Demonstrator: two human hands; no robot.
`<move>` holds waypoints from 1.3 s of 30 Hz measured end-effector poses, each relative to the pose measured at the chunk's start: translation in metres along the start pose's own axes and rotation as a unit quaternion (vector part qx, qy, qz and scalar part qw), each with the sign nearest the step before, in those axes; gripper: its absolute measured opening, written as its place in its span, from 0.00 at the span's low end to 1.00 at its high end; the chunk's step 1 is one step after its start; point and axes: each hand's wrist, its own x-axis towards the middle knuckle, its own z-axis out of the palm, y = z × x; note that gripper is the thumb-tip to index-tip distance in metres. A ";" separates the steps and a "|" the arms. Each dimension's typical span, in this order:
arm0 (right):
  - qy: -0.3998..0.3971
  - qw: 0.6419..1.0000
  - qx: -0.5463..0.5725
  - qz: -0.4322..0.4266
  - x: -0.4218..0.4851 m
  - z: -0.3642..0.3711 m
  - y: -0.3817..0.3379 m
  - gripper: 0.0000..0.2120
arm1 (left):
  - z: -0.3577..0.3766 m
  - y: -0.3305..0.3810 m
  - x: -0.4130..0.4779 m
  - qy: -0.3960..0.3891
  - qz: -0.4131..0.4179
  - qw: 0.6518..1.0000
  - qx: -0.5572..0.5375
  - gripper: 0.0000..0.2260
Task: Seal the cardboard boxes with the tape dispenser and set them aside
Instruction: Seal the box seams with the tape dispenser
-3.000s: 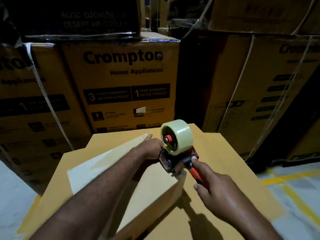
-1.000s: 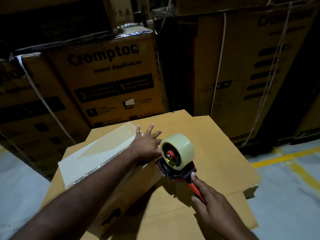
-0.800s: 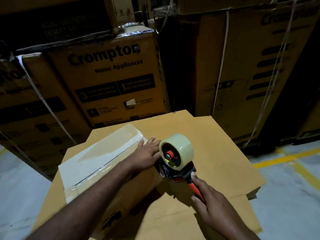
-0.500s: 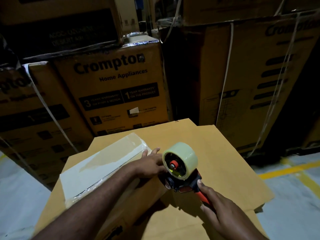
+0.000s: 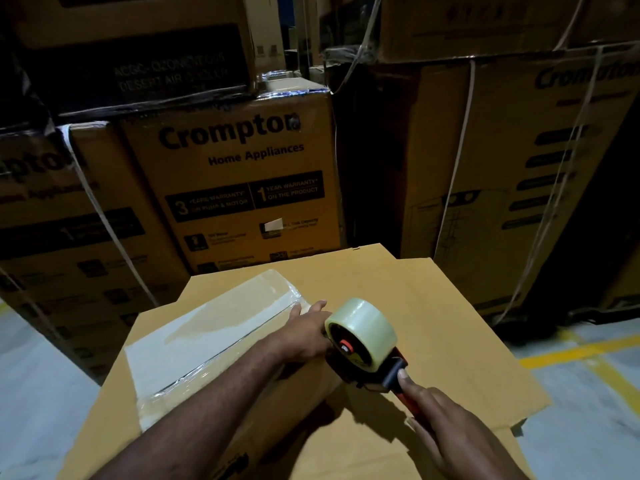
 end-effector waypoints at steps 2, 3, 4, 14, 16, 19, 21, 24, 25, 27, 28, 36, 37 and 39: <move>-0.003 1.000 0.010 0.000 -0.002 -0.001 -0.001 0.37 | -0.001 0.003 -0.004 0.008 -0.002 1.000 -0.004 0.23; -0.004 1.000 0.024 0.003 -0.003 -0.002 -0.001 0.37 | 0.001 0.003 -0.004 0.018 -0.003 1.000 -0.006 0.22; -0.006 0.999 0.049 0.010 -0.003 -0.004 -0.003 0.37 | 0.004 0.003 -0.002 0.030 -0.004 1.000 -0.009 0.21; -0.041 0.973 0.219 0.059 -0.007 -0.007 -0.015 0.30 | 0.021 -0.018 0.012 0.112 0.055 0.992 0.035 0.19; -0.044 0.968 0.235 0.072 -0.009 -0.018 -0.012 0.30 | 0.019 -0.020 0.012 0.104 0.042 0.993 0.039 0.21; -0.057 0.947 0.294 0.116 -0.016 -0.036 -0.005 0.29 | 0.020 -0.020 0.009 0.120 0.035 0.991 0.043 0.16; -0.068 0.910 0.379 0.153 -0.021 -0.046 -0.003 0.27 | 0.023 -0.019 0.009 0.129 0.040 0.987 0.086 0.16; -0.044 0.848 0.493 0.187 -0.029 -0.053 -0.003 0.26 | 0.026 -0.014 0.009 0.130 0.036 0.980 0.146 0.16; -0.032 0.831 0.521 0.194 -0.031 -0.054 -0.004 0.26 | 0.027 -0.012 0.008 0.132 0.040 0.979 0.153 0.15; -0.007 0.794 0.574 0.200 -0.030 -0.054 -0.008 0.26 | 0.029 -0.011 0.002 0.142 0.061 0.976 0.151 0.14; 0.005 0.777 0.597 0.203 -0.029 -0.053 -0.011 0.25 | 0.030 -0.013 -0.002 0.144 0.077 0.976 0.145 0.13; 0.064 0.704 0.659 0.259 0.017 -0.015 -0.032 0.24 | 0.045 -0.044 -0.067 0.084 0.151 0.973 0.151 0.20; 0.065 0.715 0.641 0.270 0.028 -0.007 -0.032 0.24 | 0.049 -0.046 -0.072 0.095 0.136 0.974 0.153 0.22; 0.067 0.746 0.597 0.287 0.050 0.009 -0.035 0.22 | 0.054 -0.046 -0.075 0.128 0.116 0.970 0.171 0.25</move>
